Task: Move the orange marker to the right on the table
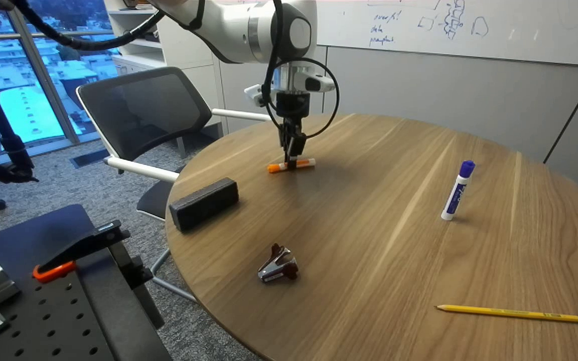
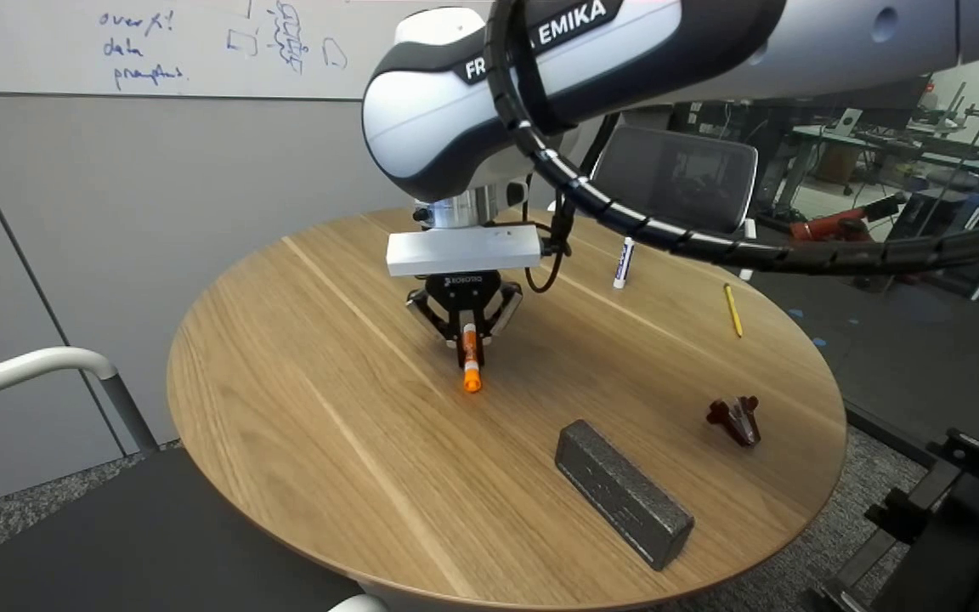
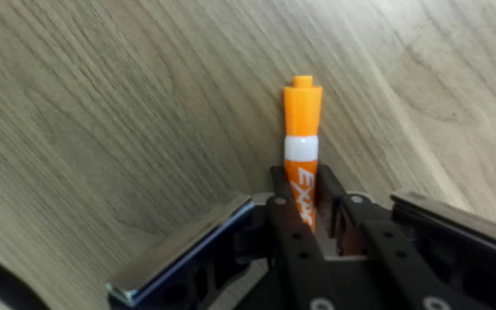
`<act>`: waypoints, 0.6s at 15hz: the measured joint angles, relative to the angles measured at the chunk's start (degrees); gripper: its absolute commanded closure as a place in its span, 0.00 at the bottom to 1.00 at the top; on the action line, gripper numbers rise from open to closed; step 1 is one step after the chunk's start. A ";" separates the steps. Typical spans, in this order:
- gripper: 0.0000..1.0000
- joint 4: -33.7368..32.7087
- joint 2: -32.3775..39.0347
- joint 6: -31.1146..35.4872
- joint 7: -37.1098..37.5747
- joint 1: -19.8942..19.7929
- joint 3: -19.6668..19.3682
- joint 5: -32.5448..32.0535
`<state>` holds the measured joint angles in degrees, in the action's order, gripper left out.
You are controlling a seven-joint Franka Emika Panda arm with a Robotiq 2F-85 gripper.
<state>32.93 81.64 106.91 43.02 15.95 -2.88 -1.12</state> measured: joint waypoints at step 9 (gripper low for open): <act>0.95 0.94 -5.13 -5.61 -0.06 -3.66 -3.19 -1.17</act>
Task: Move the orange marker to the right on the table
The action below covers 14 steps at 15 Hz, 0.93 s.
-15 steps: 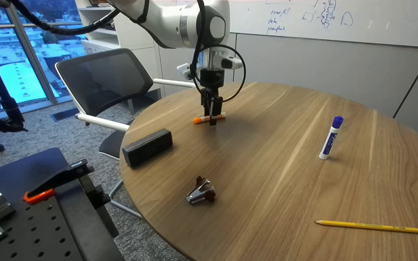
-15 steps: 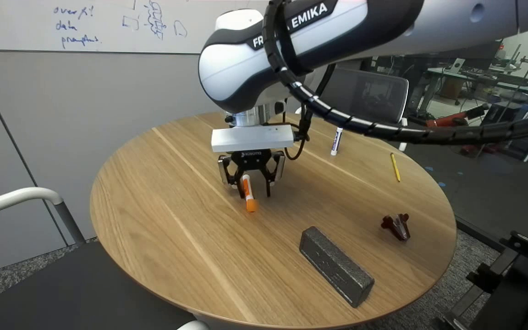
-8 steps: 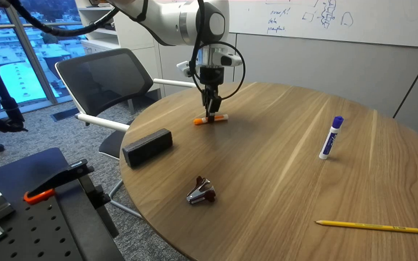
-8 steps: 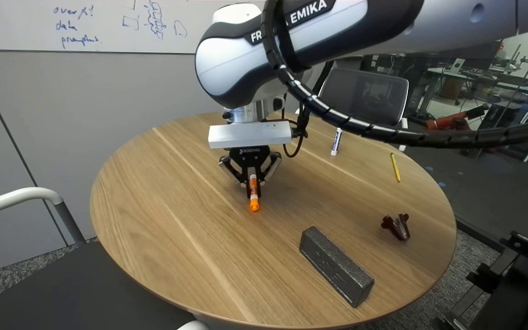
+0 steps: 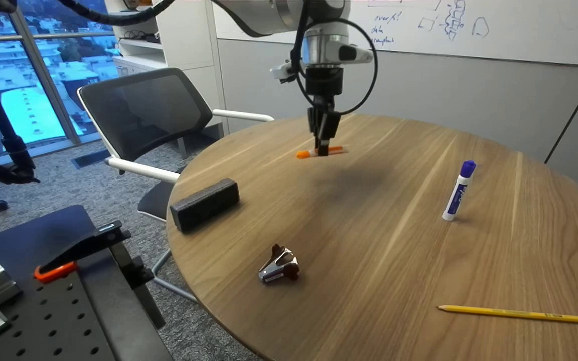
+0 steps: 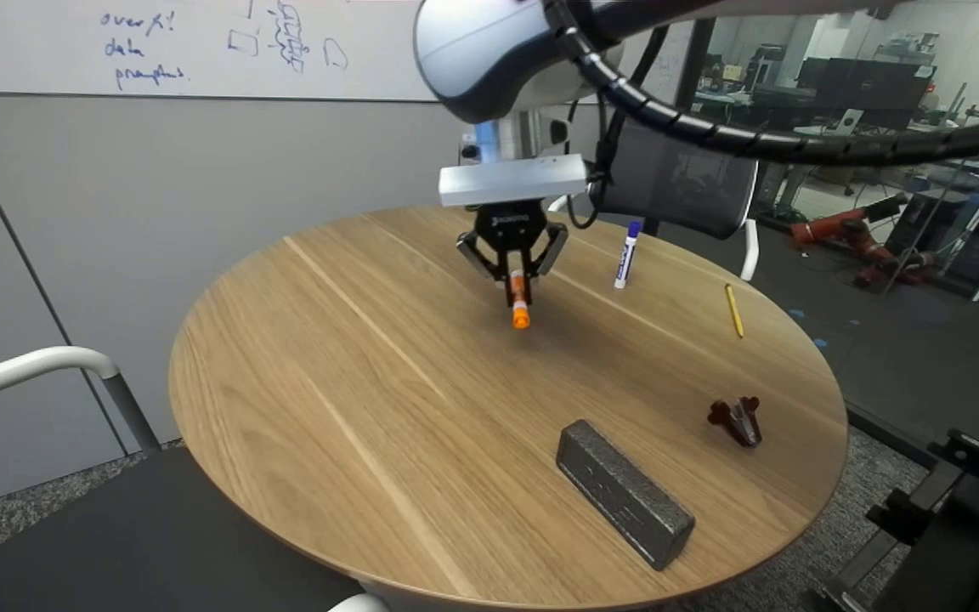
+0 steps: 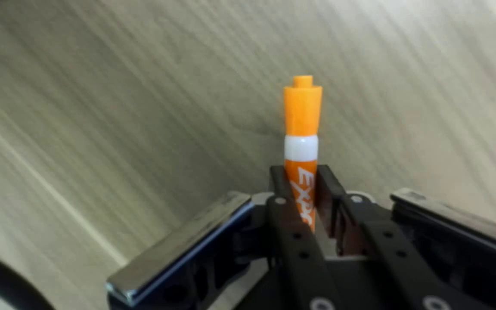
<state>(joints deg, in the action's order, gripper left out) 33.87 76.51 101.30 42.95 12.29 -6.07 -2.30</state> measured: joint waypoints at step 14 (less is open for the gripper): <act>0.48 16.97 -3.54 -1.15 -0.39 -10.15 -5.13 -3.86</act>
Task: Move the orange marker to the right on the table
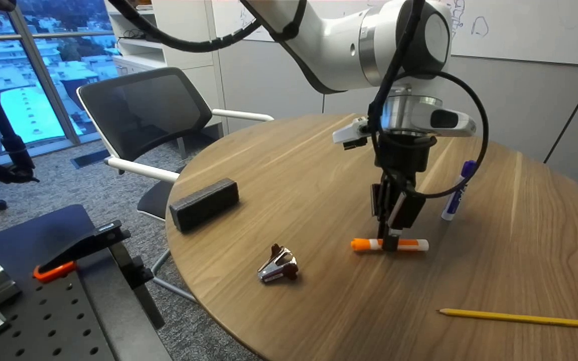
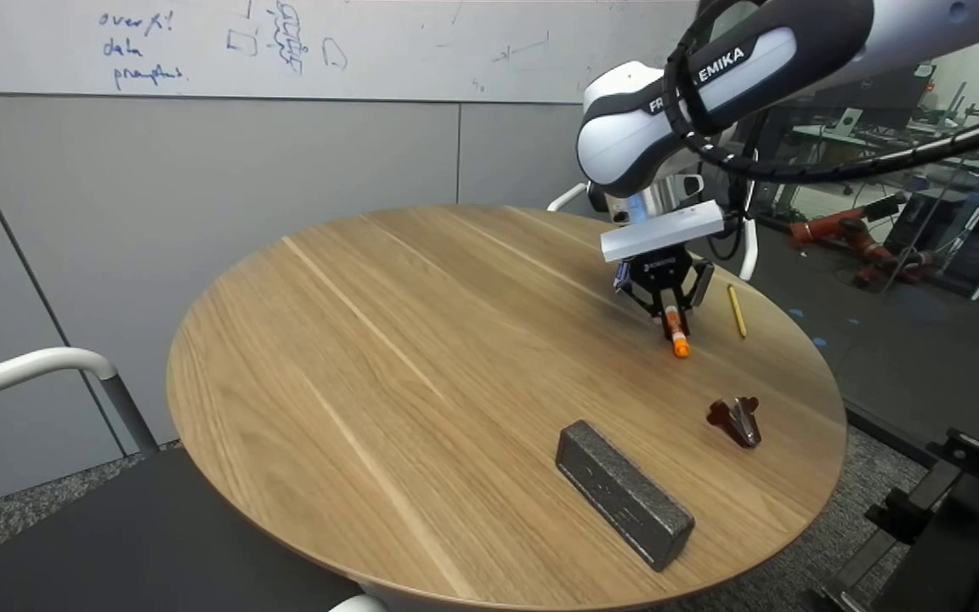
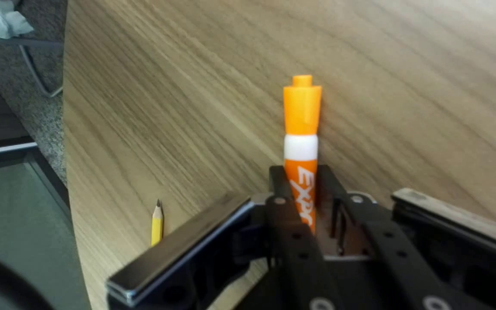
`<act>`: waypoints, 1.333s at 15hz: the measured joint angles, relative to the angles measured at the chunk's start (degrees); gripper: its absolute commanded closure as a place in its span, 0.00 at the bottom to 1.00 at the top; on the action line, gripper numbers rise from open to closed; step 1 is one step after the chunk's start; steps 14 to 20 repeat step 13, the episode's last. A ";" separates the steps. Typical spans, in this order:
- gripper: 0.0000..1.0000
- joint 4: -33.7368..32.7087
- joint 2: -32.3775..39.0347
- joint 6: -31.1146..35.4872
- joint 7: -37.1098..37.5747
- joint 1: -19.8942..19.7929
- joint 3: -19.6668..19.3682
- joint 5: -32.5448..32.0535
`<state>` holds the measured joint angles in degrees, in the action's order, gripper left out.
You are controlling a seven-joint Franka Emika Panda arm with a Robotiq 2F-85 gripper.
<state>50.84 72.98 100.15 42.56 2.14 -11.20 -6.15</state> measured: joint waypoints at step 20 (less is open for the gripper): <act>0.00 23.98 -17.27 5.46 -6.85 5.24 1.89 -1.20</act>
